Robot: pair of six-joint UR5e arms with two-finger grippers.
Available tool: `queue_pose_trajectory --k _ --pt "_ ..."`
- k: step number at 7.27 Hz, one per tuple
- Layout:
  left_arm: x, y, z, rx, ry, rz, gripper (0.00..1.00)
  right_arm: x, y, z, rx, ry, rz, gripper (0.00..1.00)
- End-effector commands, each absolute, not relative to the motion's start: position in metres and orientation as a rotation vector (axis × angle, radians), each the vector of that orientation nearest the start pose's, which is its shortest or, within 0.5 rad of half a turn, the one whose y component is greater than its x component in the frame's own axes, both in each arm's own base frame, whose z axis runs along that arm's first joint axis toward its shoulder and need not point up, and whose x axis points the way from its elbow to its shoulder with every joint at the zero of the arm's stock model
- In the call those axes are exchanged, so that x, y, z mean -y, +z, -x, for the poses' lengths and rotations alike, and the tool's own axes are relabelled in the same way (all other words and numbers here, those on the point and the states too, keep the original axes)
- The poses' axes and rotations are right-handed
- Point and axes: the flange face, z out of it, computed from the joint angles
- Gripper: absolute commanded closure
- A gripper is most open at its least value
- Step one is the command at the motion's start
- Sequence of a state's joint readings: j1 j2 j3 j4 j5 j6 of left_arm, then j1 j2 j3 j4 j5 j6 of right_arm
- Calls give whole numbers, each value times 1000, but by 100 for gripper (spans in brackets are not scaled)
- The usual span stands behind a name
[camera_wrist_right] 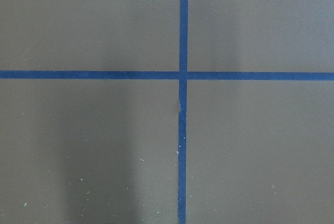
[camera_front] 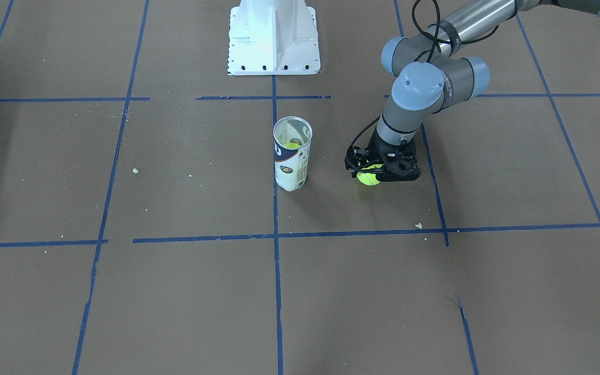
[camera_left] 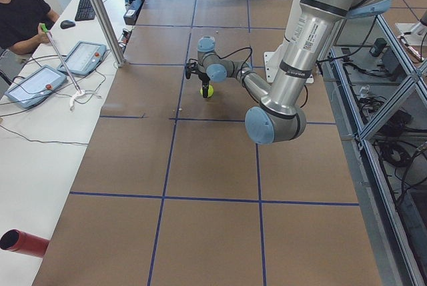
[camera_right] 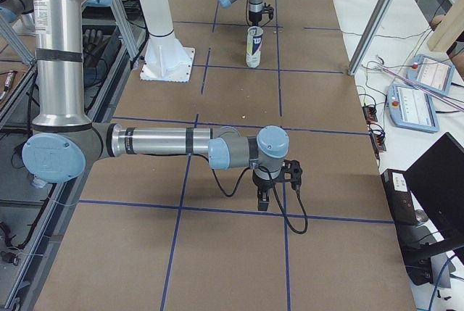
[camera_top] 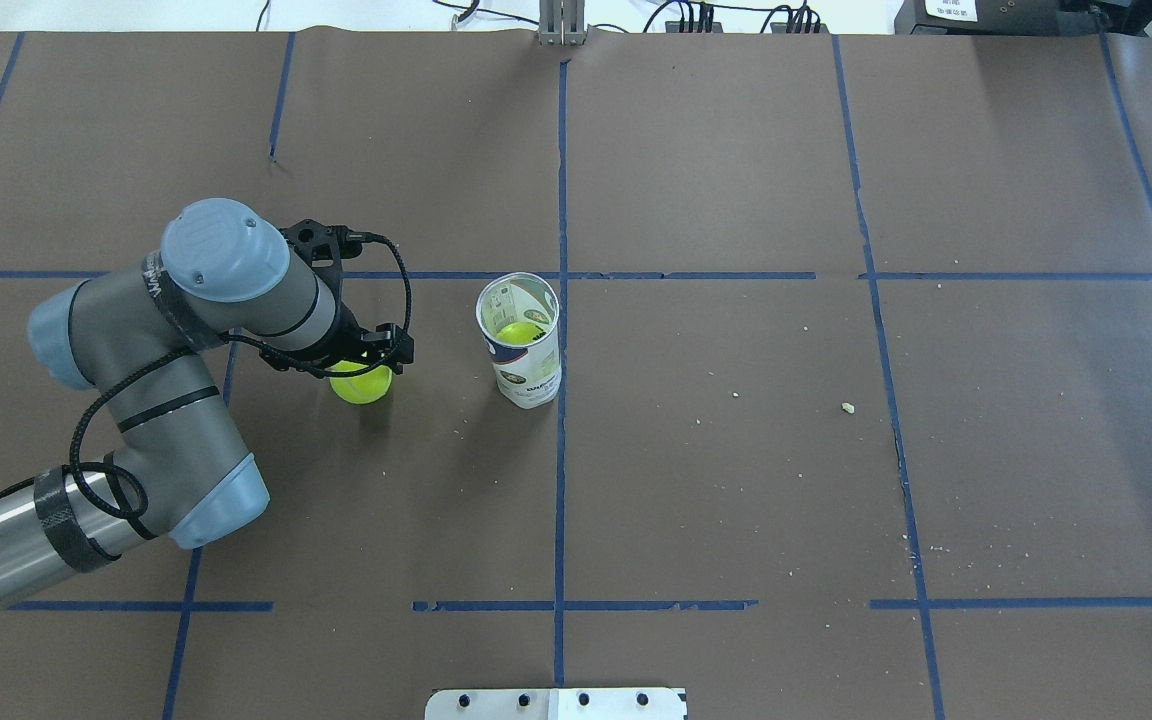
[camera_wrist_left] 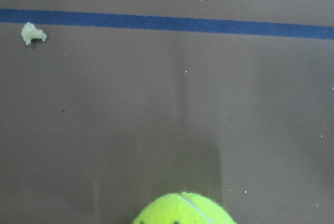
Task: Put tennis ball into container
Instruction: 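Close the left gripper around the tennis ball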
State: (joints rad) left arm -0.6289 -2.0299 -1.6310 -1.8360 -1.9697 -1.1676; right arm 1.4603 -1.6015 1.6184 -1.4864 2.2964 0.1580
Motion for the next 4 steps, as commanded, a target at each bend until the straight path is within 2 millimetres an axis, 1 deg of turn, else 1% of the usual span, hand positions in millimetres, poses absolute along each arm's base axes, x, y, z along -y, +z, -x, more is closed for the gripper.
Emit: queue_pose_trajectory --k 1,2,3,4 --pt "467 346 -481 -856 -57 -50 12 490 645 -13 731 7 2 0" --pt "466 343 -479 -860 -57 -55 49 490 645 -13 731 9 1 0" --pt "465 339 -477 -866 -55 -62 79 490 645 -13 731 9 1 0" --pt "468 325 -458 -881 -60 -82 98 490 645 -13 731 9 1 0"
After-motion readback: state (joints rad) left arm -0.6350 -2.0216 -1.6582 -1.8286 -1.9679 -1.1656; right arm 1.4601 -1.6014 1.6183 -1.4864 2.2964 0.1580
